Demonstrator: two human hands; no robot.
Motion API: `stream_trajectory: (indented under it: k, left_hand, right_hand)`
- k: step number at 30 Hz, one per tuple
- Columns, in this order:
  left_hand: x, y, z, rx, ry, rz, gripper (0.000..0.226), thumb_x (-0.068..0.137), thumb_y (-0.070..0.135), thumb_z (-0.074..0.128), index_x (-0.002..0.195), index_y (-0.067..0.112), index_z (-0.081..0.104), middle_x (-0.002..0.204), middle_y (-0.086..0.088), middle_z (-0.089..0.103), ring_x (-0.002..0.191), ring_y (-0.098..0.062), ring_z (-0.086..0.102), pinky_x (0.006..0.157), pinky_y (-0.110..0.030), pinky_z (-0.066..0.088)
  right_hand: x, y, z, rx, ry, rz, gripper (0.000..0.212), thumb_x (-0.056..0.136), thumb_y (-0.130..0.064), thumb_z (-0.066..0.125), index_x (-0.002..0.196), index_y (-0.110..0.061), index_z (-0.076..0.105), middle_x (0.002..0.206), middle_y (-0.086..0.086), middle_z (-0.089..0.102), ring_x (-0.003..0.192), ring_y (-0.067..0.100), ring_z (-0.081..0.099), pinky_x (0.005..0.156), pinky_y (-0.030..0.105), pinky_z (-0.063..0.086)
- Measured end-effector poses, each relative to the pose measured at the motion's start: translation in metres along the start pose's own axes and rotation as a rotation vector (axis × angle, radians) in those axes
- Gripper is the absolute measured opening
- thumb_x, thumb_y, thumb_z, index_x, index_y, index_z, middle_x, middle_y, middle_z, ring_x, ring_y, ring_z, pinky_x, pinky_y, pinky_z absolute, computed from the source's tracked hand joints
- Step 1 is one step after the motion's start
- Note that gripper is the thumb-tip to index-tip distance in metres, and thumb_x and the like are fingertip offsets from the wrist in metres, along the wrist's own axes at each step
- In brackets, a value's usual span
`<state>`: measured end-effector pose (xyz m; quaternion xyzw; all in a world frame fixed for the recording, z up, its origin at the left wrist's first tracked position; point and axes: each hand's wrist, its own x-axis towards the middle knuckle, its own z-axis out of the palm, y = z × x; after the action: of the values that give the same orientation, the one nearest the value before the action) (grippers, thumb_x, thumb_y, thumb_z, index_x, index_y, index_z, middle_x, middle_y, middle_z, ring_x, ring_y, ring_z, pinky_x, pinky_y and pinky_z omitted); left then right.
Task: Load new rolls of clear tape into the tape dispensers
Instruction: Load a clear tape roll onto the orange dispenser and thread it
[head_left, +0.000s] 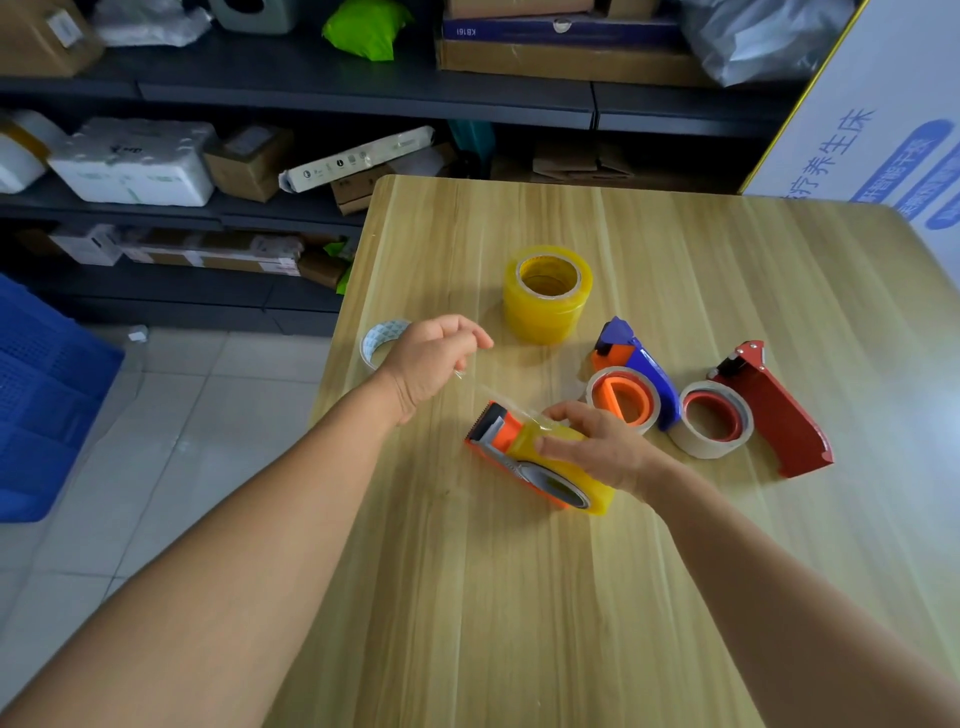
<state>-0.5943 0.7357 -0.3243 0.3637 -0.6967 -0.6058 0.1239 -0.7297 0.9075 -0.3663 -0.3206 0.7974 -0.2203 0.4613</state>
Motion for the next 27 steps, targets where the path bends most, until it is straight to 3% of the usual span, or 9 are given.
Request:
stream_trajectory:
  k: [4, 9, 14, 20, 25, 27]
  left_hand:
    - [-0.001, -0.011, -0.003, 0.179, -0.014, 0.114, 0.014, 0.085, 0.008, 0.061, 0.089, 0.021, 0.068, 0.08, 0.005, 0.054, 0.075, -0.005, 0.05, 0.072, -0.015, 0.043]
    - [0.003, -0.021, -0.003, 0.343, 0.052, 0.196, 0.035, 0.085, -0.006, 0.051, 0.097, 0.023, 0.067, 0.097, 0.01, 0.055, 0.083, 0.005, 0.051, 0.069, -0.004, 0.037]
    - [0.006, -0.015, 0.002, 0.278, 0.122, 0.291, 0.046, 0.083, -0.015, 0.045, 0.087, 0.026, 0.064, 0.094, 0.013, 0.058, 0.086, 0.004, 0.057, 0.075, -0.001, 0.04]
    - [0.006, -0.003, 0.006, 0.159, 0.138, 0.297, 0.044, 0.082, -0.017, 0.04, 0.085, 0.022, 0.061, 0.083, 0.009, 0.063, 0.074, 0.009, 0.058, 0.072, -0.003, 0.042]
    - [0.003, -0.002, 0.004, -0.164, 0.109, 0.208, 0.044, 0.078, -0.018, 0.042, 0.086, 0.021, 0.059, 0.091, 0.01, 0.06, 0.089, 0.005, 0.056, 0.082, -0.012, 0.043]
    - [0.003, -0.002, 0.005, -0.268, 0.097, 0.18, 0.045, 0.078, -0.019, 0.041, 0.088, 0.021, 0.058, 0.097, 0.009, 0.061, 0.096, 0.0, 0.056, 0.086, -0.017, 0.042]
  right_hand:
    - [-0.004, -0.004, 0.001, 0.016, 0.011, 0.008, 0.048, 0.075, -0.059, 0.068, 0.115, -0.036, 0.052, 0.115, -0.006, 0.053, 0.109, 0.015, 0.052, 0.095, 0.034, 0.047]
    - [-0.004, -0.014, -0.002, -0.036, 0.045, -0.002, 0.042, 0.077, -0.049, 0.072, 0.111, -0.034, 0.053, 0.106, -0.008, 0.054, 0.101, 0.013, 0.054, 0.084, 0.028, 0.046]
    - [-0.008, -0.03, -0.012, -0.109, -0.043, -0.051, 0.041, 0.081, -0.028, 0.074, 0.115, -0.039, 0.054, 0.12, -0.009, 0.049, 0.109, 0.014, 0.048, 0.086, 0.027, 0.038]
    - [-0.007, -0.046, -0.016, -0.192, -0.114, -0.026, 0.027, 0.083, -0.02, 0.07, 0.105, -0.033, 0.062, 0.114, -0.01, 0.053, 0.103, 0.015, 0.048, 0.078, 0.026, 0.034]
    - [-0.009, -0.045, -0.014, -0.057, -0.027, -0.062, 0.008, 0.089, -0.032, 0.064, 0.097, -0.03, 0.065, 0.098, -0.016, 0.059, 0.088, 0.006, 0.052, 0.065, 0.015, 0.034]
    - [-0.007, -0.042, -0.01, -0.04, 0.026, -0.059, 0.009, 0.091, -0.037, 0.061, 0.095, -0.029, 0.066, 0.091, -0.019, 0.057, 0.081, 0.003, 0.049, 0.062, 0.014, 0.033]
